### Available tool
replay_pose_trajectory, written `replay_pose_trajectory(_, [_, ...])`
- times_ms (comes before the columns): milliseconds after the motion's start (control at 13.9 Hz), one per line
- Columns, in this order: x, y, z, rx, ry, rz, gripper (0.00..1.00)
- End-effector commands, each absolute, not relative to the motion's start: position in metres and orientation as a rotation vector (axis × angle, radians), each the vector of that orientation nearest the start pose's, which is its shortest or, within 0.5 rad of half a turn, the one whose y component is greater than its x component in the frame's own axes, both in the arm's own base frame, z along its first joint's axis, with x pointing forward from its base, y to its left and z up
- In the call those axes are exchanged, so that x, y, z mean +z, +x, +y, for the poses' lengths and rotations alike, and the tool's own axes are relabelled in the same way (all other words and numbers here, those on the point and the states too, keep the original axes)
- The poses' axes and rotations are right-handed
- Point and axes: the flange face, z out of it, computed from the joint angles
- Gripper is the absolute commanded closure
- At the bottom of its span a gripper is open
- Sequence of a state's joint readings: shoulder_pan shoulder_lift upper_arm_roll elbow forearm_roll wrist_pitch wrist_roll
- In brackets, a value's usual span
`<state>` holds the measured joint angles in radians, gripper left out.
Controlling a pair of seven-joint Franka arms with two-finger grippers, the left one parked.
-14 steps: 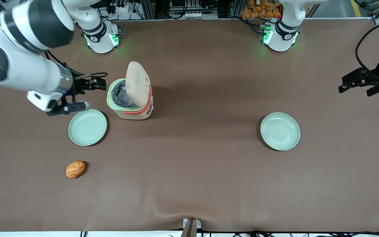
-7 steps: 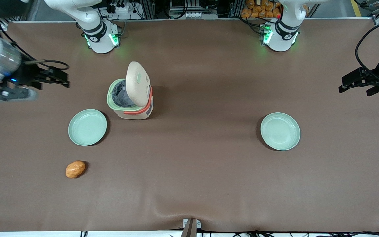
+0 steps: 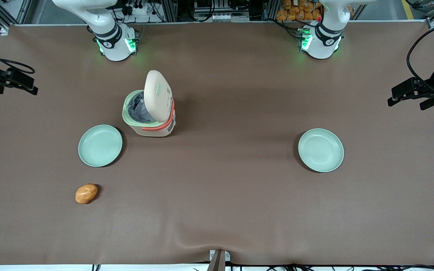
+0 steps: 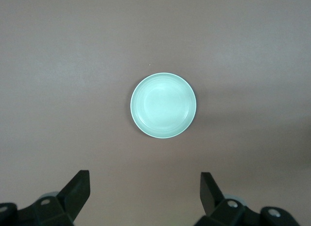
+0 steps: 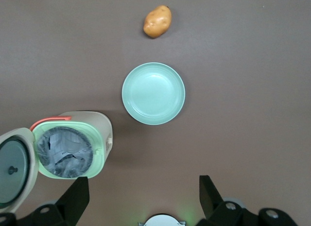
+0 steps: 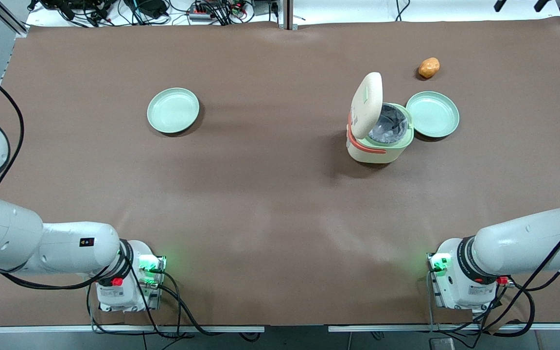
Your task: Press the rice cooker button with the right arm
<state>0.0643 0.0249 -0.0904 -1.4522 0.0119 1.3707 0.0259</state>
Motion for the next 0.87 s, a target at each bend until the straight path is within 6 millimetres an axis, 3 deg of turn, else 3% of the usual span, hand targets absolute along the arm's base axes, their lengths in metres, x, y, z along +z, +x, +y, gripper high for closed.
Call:
replay_pose_trajectory(0, [0.659,0.529,-0.017,0.169,-3.144,0.058,0.0])
replay_pose_trajectory(216, [0.661,0.519,-0.028,0.239,-3.132,0.086,0.0])
replay_pose_trajectory(794, [0.655,0.526,-0.031,0.205,-3.14,0.094,0.0])
